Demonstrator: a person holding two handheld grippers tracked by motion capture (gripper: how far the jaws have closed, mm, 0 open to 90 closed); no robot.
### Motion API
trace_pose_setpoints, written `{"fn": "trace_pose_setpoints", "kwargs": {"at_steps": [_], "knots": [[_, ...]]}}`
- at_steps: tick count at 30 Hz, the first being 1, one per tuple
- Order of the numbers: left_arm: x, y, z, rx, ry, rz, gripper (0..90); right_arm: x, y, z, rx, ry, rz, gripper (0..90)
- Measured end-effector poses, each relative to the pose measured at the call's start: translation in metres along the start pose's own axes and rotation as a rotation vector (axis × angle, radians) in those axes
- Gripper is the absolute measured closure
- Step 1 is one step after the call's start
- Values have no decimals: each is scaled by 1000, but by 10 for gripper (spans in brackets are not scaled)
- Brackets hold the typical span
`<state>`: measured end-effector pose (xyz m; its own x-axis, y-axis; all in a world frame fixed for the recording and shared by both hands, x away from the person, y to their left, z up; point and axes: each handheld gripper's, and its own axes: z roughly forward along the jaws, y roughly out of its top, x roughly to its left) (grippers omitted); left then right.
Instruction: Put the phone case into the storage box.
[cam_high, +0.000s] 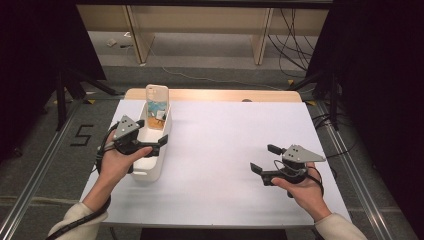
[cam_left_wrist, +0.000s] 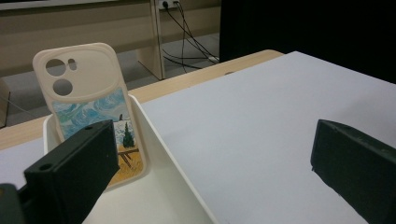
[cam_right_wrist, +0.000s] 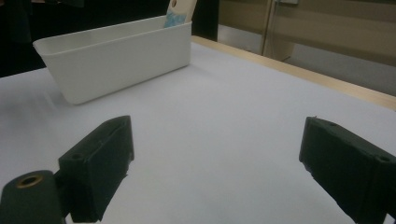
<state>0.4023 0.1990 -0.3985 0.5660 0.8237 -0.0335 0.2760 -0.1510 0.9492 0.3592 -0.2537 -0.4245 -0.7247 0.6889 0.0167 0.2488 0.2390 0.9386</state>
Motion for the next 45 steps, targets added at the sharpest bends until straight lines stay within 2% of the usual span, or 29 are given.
{"fn": "trace_pose_setpoints", "kwargs": {"at_steps": [13, 45], "knots": [[-4, -8, -10, -1, -32, 17, 2, 0, 0, -1, 1, -2, -3, 109], [-5, -23, -28, 3, -46, 20, 1, 0, 0, -1, 1, 0, -3, 109]]}}
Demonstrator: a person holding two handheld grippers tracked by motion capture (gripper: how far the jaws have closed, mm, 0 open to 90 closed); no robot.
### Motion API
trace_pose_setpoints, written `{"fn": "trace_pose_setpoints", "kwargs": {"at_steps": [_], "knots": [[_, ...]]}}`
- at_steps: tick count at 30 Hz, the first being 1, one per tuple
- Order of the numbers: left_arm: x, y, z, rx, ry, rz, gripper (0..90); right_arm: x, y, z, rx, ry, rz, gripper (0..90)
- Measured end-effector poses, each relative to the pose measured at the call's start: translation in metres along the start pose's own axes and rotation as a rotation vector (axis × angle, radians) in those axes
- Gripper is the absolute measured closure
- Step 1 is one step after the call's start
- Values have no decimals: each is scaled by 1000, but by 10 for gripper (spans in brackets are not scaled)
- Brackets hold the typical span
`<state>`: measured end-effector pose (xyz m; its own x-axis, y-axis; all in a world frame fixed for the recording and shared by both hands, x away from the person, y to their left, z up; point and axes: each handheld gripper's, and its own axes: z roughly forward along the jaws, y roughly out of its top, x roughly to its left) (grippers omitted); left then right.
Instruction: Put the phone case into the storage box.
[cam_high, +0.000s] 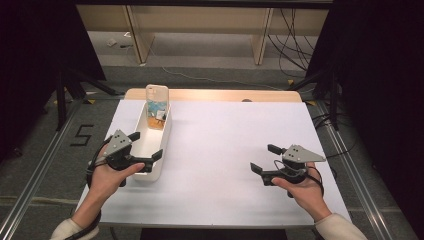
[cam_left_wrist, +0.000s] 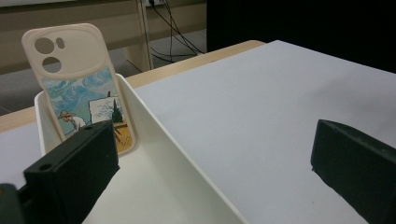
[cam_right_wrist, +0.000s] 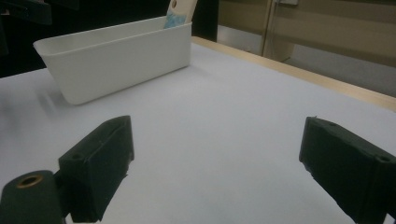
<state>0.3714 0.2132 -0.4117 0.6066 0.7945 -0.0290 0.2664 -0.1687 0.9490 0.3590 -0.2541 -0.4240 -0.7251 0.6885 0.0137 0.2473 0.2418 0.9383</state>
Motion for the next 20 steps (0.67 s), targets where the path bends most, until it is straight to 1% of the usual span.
{"fn": "trace_pose_setpoints", "kwargs": {"at_steps": [20], "knots": [[-2, -4, 1, 5, -5, -3, 1, -2, 0, 0, -7, 0, 6, 109]]}}
